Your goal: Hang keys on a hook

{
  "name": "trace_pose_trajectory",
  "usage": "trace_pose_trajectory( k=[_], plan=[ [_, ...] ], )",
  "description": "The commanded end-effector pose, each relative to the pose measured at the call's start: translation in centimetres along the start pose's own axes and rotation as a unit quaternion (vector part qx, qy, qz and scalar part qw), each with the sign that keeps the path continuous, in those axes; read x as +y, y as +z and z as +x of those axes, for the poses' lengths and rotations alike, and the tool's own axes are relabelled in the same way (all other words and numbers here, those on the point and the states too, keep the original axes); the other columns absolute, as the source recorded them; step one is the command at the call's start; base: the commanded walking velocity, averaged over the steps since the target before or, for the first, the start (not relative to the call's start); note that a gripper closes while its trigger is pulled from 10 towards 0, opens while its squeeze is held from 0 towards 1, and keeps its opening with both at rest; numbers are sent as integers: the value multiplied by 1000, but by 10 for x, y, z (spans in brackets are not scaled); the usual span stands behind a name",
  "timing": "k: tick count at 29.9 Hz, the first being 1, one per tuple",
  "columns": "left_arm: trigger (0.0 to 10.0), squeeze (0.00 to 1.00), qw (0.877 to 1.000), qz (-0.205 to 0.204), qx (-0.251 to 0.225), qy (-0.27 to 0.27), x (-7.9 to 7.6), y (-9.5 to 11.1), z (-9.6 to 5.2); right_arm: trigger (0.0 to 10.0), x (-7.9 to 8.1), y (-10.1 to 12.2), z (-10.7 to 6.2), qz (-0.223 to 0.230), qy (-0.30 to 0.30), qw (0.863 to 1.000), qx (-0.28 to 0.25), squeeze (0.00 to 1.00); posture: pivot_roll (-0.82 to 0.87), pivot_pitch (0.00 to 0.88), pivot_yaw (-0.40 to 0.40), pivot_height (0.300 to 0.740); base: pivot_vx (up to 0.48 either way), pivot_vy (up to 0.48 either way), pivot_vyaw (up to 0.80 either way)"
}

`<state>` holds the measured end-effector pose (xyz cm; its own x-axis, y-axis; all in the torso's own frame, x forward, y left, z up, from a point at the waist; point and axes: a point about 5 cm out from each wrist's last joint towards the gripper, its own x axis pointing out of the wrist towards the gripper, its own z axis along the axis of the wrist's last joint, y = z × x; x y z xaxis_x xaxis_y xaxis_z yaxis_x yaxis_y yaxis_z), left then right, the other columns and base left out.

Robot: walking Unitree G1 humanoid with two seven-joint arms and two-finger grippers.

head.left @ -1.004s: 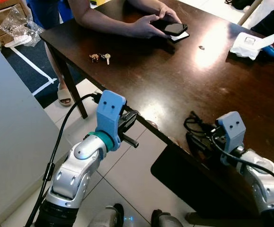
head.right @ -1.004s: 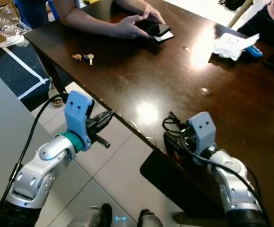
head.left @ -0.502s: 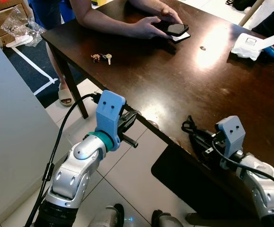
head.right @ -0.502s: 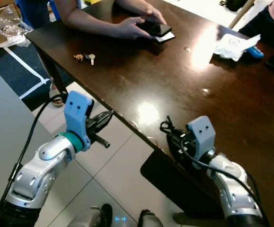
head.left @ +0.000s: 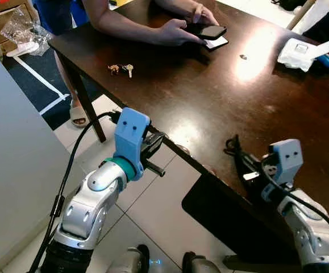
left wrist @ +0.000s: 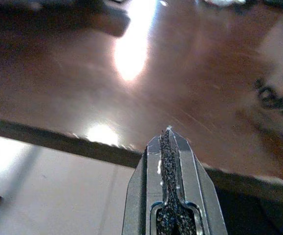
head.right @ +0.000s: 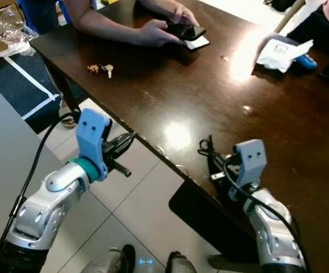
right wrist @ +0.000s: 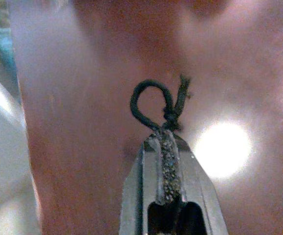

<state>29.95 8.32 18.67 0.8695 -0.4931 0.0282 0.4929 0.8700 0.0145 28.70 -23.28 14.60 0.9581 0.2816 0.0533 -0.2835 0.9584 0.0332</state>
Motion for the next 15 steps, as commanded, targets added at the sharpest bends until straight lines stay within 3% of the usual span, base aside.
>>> trace_pose_trajectory(
  k=[1,2,3,4,6,7,8,10,13,15],
  plan=[
    [10000,0,1000,4,0,18,5,-2,-1,0,-3,13,-1,11,-13,999,-30,0,-14,156,142,740,0,0,0],
    [10000,0,999,15,-10,38,11,3,1,0,-1,36,3,28,-21,996,-85,0,-20,152,145,740,0,0,0],
    [10000,0,999,15,-10,38,11,3,1,0,-1,36,3,28,-21,996,-85,0,-20,152,145,740,0,0,0],
    [10000,0,998,22,-26,58,18,11,2,10000,3,62,6,47,-22,988,-145,0,-25,147,146,740,0,0,0],
    [10000,0,993,48,-61,89,28,29,4,10000,15,101,8,73,-3,971,-228,0,-32,136,142,740,0,0,0],
    [10000,0,993,48,-61,89,28,29,4,10000,15,101,8,73,-3,971,-228,0,-32,136,142,740,0,0,0],
    [10000,0,990,65,-80,100,33,42,6,10000,30,106,7,66,15,968,-242,0,-39,107,127,740,0,0,0],
    [10000,0,989,68,-83,103,34,45,7,10000,35,104,7,61,18,969,-239,0,-39,107,127,740,0,0,0],
    [10000,0,987,63,-83,124,37,45,9,10000,55,78,13,69,8,976,-204,0,-49,77,116,740,0,0,0],
    [10000,0,987,63,-83,124,37,45,9,10000,55,78,13,69,8,976,-204,0,-49,77,116,740,0,0,0]
  ],
)
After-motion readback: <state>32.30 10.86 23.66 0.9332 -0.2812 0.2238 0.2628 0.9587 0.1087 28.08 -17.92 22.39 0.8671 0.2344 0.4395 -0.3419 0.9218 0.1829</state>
